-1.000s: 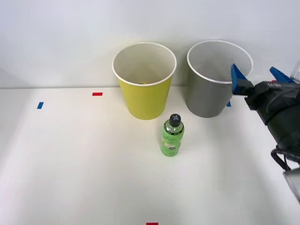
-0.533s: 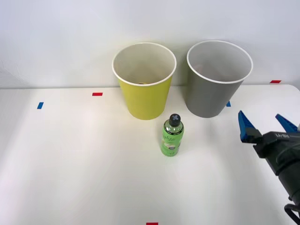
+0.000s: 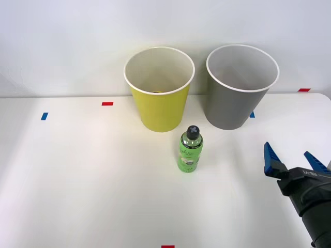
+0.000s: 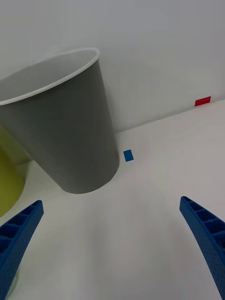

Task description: Put cans in the gray bin, plastic bottles in the light green bin

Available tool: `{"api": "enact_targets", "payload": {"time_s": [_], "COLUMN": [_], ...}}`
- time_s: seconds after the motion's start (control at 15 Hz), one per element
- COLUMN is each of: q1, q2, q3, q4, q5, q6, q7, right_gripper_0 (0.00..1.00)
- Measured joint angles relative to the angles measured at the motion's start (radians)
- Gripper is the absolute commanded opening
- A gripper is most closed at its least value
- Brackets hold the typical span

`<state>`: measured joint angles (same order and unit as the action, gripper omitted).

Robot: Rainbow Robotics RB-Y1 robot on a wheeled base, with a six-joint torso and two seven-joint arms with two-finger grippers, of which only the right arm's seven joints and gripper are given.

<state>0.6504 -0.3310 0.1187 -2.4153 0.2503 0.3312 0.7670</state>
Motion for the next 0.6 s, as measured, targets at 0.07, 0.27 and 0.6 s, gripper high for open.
{"api": "enact_targets", "payload": {"time_s": [0.07,0.27,0.6], "q1": [0.006,0.041,0.077], "q2": [0.015,0.053,0.127], "q3": [0.006,0.021,0.040], "q4": [0.000,0.000,0.006], "q5": [0.002,0.074,0.145], "q6": [0.000,0.000,-0.001], "q7": [0.004,0.011,0.016], "right_gripper_0": [1.00,1.00,1.00]}}
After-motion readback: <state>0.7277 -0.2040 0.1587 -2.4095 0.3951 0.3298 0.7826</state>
